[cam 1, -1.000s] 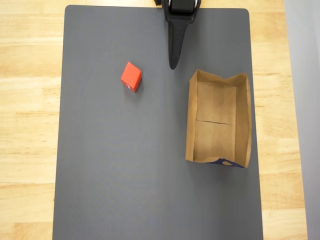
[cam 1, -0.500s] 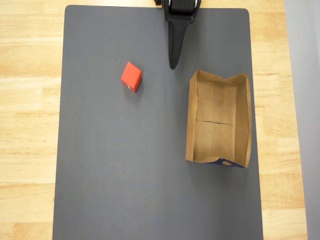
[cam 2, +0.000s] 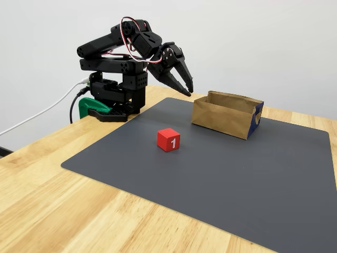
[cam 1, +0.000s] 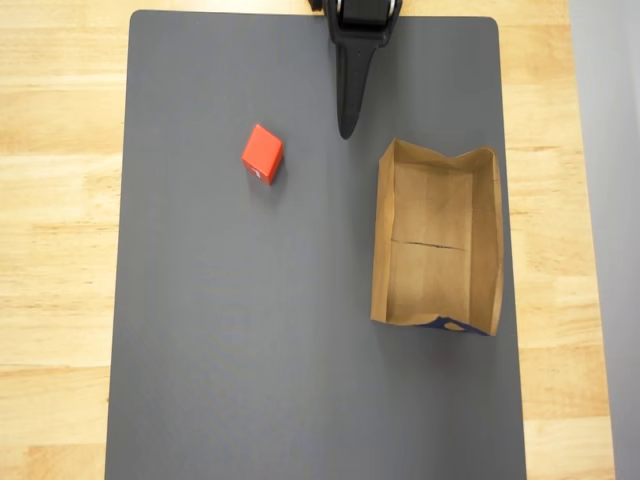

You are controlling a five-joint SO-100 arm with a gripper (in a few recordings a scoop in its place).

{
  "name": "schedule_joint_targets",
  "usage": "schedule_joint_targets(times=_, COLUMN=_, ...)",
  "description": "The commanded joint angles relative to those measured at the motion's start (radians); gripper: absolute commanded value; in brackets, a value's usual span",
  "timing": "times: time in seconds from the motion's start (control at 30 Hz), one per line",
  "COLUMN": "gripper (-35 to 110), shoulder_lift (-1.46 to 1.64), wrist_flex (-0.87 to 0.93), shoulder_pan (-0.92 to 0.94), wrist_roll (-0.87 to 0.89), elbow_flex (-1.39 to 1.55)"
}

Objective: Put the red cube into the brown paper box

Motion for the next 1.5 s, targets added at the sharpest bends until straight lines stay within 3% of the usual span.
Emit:
schedule_joint_targets(times=0.0, gripper=0, shoulder_lift=0.002, wrist_flex=0.006, shoulder_pan=0.014, wrist_roll=-0.009, elbow_flex=-0.002)
schedule_joint_targets(times=1.27, gripper=0, shoulder_lift=0.002, wrist_flex=0.006, shoulder_pan=0.021, wrist_roll=0.000, elbow_flex=-0.002)
schedule_joint_targets(times=1.47, gripper=11, shoulder_lift=0.002, wrist_flex=0.006, shoulder_pan=0.032, wrist_roll=0.015, elbow_flex=-0.002)
